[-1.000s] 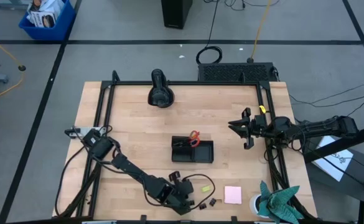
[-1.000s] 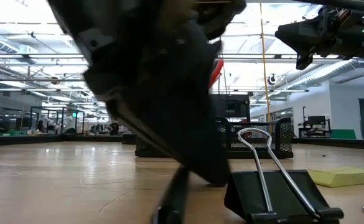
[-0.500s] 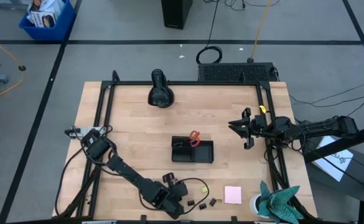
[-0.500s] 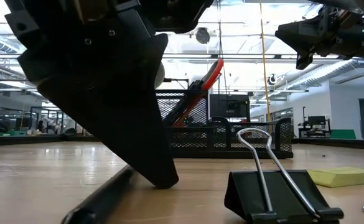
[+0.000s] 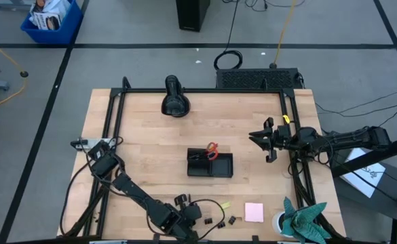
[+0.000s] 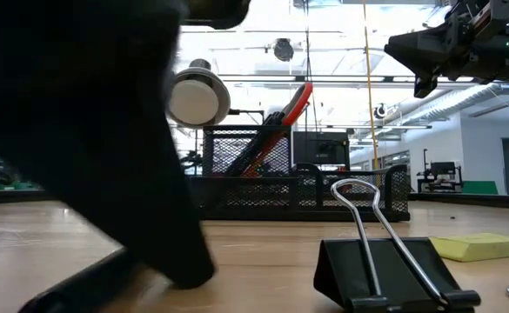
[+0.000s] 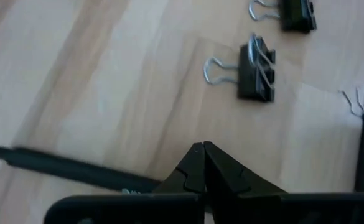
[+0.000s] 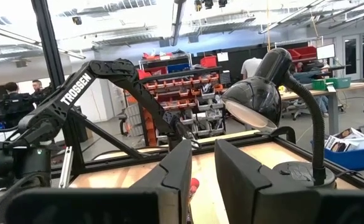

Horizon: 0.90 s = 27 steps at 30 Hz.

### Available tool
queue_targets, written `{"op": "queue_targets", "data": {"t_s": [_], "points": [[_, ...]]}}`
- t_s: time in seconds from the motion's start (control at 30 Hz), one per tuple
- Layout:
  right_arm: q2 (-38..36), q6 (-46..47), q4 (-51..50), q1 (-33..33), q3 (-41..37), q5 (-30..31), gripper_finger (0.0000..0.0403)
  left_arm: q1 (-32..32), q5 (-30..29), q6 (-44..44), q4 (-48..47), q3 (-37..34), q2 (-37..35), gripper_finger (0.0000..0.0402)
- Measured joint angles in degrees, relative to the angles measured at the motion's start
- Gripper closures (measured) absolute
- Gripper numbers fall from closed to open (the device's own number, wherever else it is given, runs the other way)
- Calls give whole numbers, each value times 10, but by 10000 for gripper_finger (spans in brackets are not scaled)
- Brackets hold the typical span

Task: Pick and place office supplies into organizer
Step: Put the pen into the desk organizer

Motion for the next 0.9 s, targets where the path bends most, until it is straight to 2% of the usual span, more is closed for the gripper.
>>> {"op": "queue_targets", "data": {"t_s": [0.4,0.57,0.8,0.9], "points": [[0,-10,1,0,0,2,339,-28,1,-44,-66,2,-4,385],[0,-10,0,0,0,2,339,-29,27,-72,-95,3,-8,385],[0,-10,0,0,0,2,339,-37,30,-77,-118,3,-9,385],[0,-10,0,0,0,2,339,-39,12,-57,-116,3,-9,385]]}}
